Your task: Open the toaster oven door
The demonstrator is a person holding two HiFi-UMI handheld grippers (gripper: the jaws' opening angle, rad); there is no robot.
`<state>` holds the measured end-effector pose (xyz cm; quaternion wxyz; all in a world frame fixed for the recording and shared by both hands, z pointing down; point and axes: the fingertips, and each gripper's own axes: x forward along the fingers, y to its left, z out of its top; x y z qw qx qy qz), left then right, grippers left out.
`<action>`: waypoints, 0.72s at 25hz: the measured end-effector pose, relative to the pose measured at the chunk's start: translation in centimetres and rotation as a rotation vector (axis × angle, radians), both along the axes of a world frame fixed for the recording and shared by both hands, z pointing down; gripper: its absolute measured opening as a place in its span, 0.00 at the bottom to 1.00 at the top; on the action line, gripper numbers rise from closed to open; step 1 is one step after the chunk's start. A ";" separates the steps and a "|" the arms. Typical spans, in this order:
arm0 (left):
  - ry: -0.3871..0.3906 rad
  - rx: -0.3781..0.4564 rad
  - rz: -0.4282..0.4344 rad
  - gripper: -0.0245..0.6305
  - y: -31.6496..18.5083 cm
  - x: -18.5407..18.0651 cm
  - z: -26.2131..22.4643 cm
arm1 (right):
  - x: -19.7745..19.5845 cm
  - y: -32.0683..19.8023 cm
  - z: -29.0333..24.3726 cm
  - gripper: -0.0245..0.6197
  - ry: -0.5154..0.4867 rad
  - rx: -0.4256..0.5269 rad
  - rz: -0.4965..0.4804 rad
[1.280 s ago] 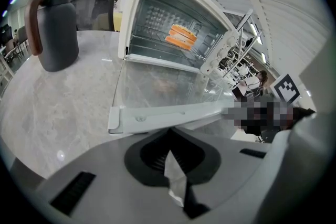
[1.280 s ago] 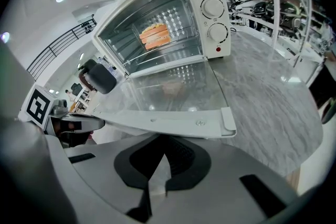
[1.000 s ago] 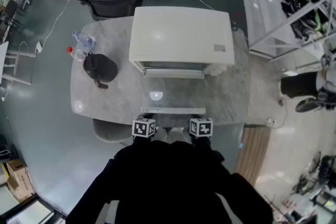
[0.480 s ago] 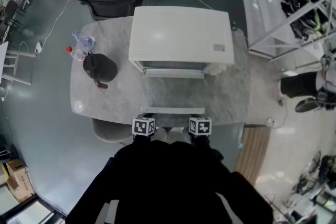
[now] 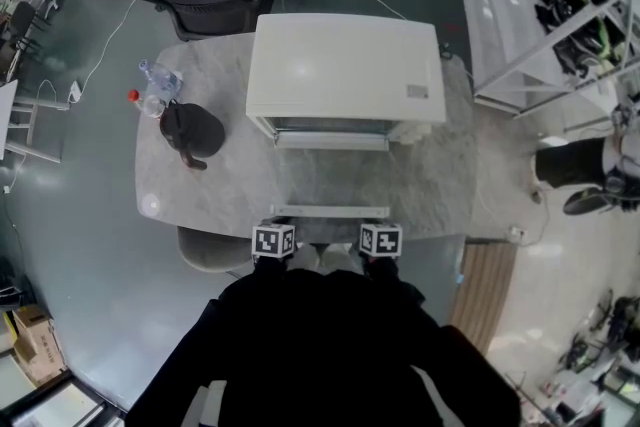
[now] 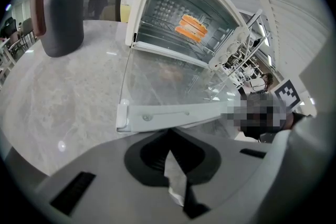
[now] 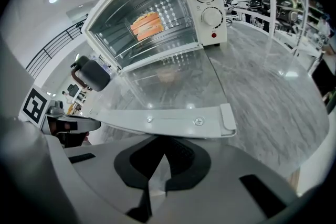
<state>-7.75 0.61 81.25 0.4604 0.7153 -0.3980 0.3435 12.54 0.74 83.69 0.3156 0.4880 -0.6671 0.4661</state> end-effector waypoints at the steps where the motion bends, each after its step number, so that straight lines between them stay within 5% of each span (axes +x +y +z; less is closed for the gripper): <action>1: 0.001 0.000 0.001 0.04 0.0 0.1 -0.1 | 0.0 0.0 0.0 0.04 0.001 0.000 0.001; 10: 0.005 -0.003 0.032 0.04 1.1 0.6 -0.9 | -0.9 2.1 0.1 0.04 -0.023 -0.042 -0.004; 18: 0.050 0.067 0.036 0.04 1.3 1.1 -4.6 | -1.3 2.3 -3.7 0.04 -0.062 0.022 -0.009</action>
